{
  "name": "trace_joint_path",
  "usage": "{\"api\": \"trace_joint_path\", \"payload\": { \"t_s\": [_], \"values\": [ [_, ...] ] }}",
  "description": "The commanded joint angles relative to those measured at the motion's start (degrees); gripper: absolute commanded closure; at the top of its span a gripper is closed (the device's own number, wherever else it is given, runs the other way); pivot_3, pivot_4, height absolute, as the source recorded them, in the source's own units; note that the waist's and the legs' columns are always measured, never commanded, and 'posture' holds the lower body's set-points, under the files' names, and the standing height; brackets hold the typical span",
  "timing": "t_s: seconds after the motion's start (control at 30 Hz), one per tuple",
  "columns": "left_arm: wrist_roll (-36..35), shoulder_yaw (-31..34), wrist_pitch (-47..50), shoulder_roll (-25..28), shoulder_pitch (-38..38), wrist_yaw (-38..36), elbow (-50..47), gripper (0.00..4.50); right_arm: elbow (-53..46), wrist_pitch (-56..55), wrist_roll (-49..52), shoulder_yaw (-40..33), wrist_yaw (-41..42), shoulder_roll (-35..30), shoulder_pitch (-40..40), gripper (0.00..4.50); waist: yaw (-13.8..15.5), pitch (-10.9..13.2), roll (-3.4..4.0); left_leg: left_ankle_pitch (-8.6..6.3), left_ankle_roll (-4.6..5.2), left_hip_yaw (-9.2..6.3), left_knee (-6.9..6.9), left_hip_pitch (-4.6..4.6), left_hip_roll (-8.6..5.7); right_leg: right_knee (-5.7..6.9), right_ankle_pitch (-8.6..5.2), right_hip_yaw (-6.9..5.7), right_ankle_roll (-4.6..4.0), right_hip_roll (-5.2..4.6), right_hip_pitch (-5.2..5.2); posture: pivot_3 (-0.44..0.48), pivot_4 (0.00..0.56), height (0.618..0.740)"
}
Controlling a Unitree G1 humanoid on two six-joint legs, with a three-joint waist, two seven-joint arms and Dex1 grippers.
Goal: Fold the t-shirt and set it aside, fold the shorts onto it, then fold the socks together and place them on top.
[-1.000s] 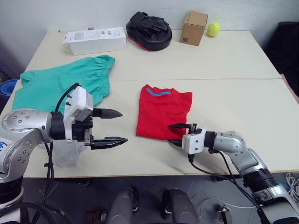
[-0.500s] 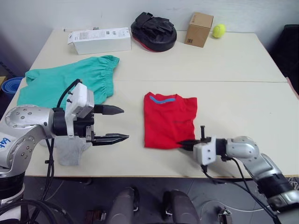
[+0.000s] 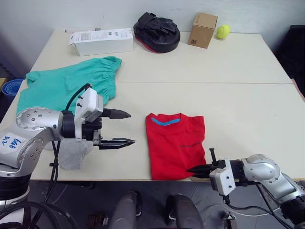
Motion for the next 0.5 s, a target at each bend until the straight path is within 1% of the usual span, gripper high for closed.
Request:
{"api": "trace_joint_path", "payload": {
  "t_s": [0.03, 0.13, 0.27, 0.33, 0.43, 0.5],
  "values": [
    [0.2, -0.9, -1.6, -0.8, -1.6, 0.0, -0.7, 0.00, -4.9, 3.9, 5.1, -1.6, 2.2, -1.9, 0.7, 3.70, 0.0, 0.0, 0.01, 0.00, 0.00, 0.00, 0.00, -0.01, 0.00, 0.00, 0.00, 0.00, 0.00, -0.01, 0.00, 0.000, 0.150, 0.740],
    [2.1, -3.0, -3.8, -0.9, -1.7, -1.0, -0.6, 0.00, -10.2, 8.3, 10.5, -3.3, 4.3, -4.5, 2.6, 2.67, 0.1, 0.0, 0.03, -0.01, 0.03, -0.01, -0.01, -0.02, 0.00, -0.02, 0.00, -0.01, 0.00, -0.01, 0.00, 0.000, 0.150, 0.740],
    [4.1, -6.1, -4.8, -1.4, -3.9, -2.1, 2.1, 0.00, -19.1, 24.4, 23.7, -7.8, 6.7, -10.1, 3.9, 1.26, 0.2, 0.0, 0.07, -0.02, 0.05, -0.02, 0.00, -0.04, 0.00, -0.06, 0.00, -0.02, 0.00, -0.02, 0.01, 0.000, 0.150, 0.740],
    [4.5, -7.7, -4.5, -2.4, -6.2, -2.4, 4.2, 0.00, -21.1, 33.3, 29.8, -9.8, 6.2, -11.3, 2.4, 1.26, 0.3, 0.0, 0.06, -0.04, 0.07, -0.03, 0.00, -0.04, 0.00, -0.09, 0.00, -0.01, -0.01, -0.03, 0.03, 0.000, 0.150, 0.740],
    [7.1, -11.7, -6.2, -5.0, -9.2, -3.6, 8.4, 0.00, -20.3, 44.2, 34.3, -10.2, 4.3, -9.3, -3.3, 1.26, 0.3, 0.0, 0.07, -0.11, 0.00, -0.04, 0.01, -0.05, 0.01, -0.14, 0.01, -0.01, -0.02, -0.04, 0.03, 0.000, 0.150, 0.740],
    [9.9, -15.0, -9.5, -7.1, -10.3, -5.3, 11.1, 0.39, -18.0, 49.1, 34.2, -9.3, 3.1, -6.7, -7.0, 1.66, 0.3, 0.0, 0.06, -0.12, -0.03, -0.04, -0.01, -0.07, 0.01, -0.25, 0.01, -0.03, -0.02, -0.04, 0.04, 0.000, 0.150, 0.740]
  ]
}}
